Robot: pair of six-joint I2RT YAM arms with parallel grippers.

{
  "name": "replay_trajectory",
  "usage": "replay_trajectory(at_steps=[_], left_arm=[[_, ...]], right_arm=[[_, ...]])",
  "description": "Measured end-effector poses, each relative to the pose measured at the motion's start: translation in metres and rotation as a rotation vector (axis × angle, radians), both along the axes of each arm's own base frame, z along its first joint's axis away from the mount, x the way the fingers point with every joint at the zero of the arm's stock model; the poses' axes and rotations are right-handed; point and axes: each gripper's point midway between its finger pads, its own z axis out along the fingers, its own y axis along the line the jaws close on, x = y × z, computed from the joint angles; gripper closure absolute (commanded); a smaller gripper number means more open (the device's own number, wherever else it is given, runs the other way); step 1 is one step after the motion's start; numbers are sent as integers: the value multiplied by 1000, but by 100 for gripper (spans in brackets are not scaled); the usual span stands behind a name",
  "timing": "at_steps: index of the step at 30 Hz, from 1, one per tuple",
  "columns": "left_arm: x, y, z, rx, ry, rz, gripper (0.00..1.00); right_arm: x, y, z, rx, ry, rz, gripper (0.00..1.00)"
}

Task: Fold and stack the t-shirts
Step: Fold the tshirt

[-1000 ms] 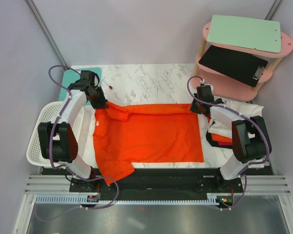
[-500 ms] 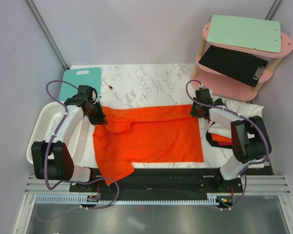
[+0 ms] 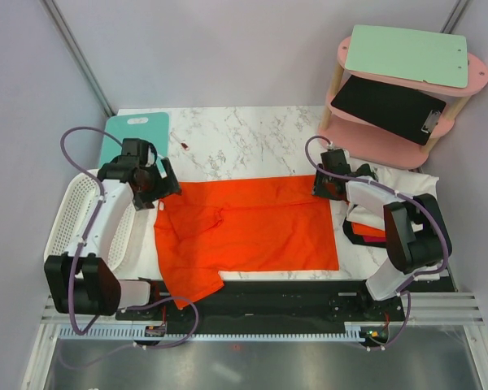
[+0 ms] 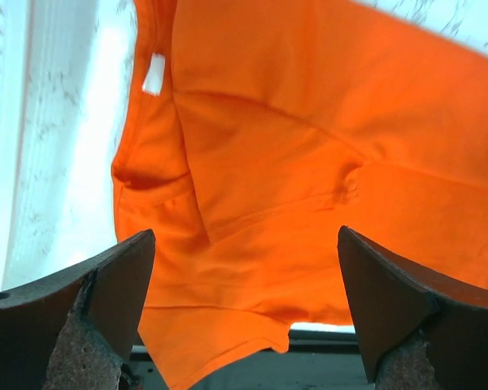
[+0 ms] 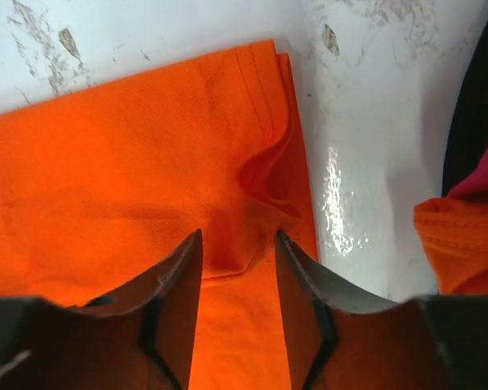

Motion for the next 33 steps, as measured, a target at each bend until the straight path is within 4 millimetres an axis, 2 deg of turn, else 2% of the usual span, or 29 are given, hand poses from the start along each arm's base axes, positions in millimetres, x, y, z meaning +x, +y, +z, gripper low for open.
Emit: replay_trajectory(at_steps=[1,3,5,6,8,9,10,11,12,13,14,18,22,26,33], left_arm=[[6,0,5,5,-14,0,0],[18,-1,8,20,-22,-4,0],[31,-2,4,39,-15,-6,0],[35,-5,-1,49,0,-18,1],[40,-10,-13,70,34,-35,23],[43,-14,-22,84,60,-50,39],[45,-16,-28,93,75,-55,85],[48,-20,-35,104,96,-71,98],[50,-23,-42,113,112,-81,98],[52,-25,-47,121,125,-89,98],[54,-27,-51,130,138,-98,98],[63,-36,-67,147,172,-122,98],[63,-37,-83,172,216,-129,98],[61,-37,-100,188,266,-135,98],[73,-41,-122,218,317,-146,98]], right_arm=[[-1,0,0,-5,5,4,41],[-4,-2,1,-19,14,10,24],[-6,-3,4,-33,11,8,2],[-6,-4,7,-39,4,9,2],[-5,-5,17,-55,-20,13,2],[-4,-5,22,-61,-34,18,2],[-2,-2,28,-63,-50,26,3],[2,1,33,-64,-65,34,14],[5,5,39,-63,-81,45,23],[9,11,44,-64,-94,63,46],[12,17,47,-63,-105,82,99],[30,49,45,-54,-114,149,100],[35,71,15,-69,-51,195,100],[31,76,-19,-94,28,208,100],[50,78,-18,-119,4,184,100]])
